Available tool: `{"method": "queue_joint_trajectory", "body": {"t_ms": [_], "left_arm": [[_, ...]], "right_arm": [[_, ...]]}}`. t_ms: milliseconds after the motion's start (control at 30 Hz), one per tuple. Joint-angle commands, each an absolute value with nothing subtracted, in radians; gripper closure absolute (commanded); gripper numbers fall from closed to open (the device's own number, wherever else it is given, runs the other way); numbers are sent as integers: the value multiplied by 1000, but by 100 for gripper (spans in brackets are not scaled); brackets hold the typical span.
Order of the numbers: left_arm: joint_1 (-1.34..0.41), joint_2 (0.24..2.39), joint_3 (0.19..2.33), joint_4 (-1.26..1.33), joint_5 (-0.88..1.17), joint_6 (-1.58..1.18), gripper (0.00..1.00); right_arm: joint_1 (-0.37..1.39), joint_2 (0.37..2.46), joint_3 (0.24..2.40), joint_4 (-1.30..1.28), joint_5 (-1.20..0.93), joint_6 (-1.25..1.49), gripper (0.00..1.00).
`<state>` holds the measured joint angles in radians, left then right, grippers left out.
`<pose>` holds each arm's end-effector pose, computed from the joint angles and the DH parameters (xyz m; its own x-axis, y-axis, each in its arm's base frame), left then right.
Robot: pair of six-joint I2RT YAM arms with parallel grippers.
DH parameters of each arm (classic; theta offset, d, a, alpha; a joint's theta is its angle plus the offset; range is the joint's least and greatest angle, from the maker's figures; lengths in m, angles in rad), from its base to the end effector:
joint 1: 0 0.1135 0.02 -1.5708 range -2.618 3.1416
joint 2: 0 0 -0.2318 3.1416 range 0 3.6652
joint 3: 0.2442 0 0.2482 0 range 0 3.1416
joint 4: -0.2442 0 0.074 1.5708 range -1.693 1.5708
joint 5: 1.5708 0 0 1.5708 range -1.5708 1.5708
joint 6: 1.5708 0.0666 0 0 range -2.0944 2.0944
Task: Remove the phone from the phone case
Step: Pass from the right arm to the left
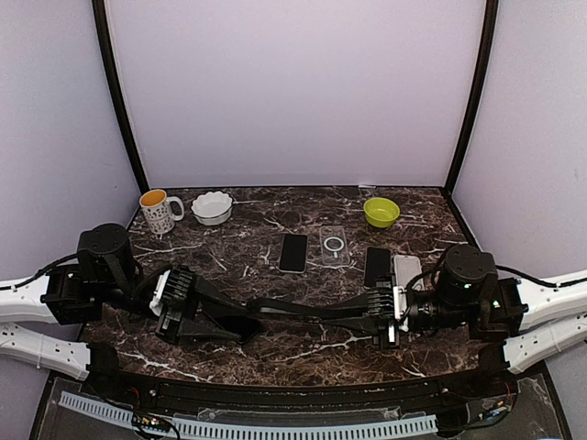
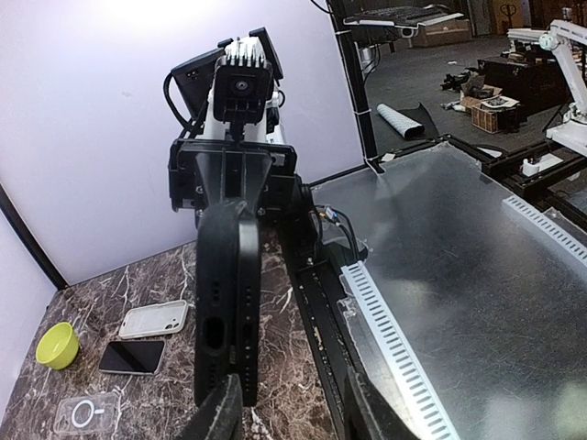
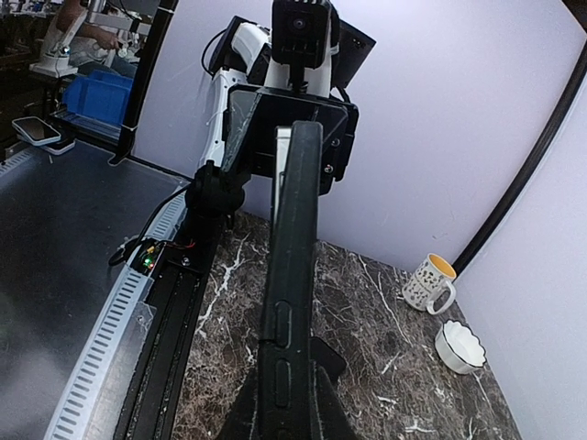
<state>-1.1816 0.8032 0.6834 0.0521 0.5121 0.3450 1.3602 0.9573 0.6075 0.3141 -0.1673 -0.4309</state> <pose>0.0598 -0.2317 0.3022 0.3114 0.0178 -0.9501 0.9423 -0.1356 0.3062 0.0462 0.2692 0.2719 0.4105 -0.0498 -0.9105 -0.9108 0.0249 -0.4120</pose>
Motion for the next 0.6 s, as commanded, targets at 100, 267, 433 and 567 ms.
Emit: {"method": "queue_joint_trajectory", "body": {"t_ms": [100,267,433,567], "left_arm": [[-1179,804,672,81,487,345,59],[-1179,808,671,72,484,348,58],[-1180,815,665,90,475,346,55],[-1180,829,664,104,459,345,55]], "right_arm": [[1356,960,667,447,-226,-396,100],[1356,977,674,467,-250,-381,100],[1356,999,681,486,-275,-366,100],[1356,1013,686,500,-278,-359,100]]}}
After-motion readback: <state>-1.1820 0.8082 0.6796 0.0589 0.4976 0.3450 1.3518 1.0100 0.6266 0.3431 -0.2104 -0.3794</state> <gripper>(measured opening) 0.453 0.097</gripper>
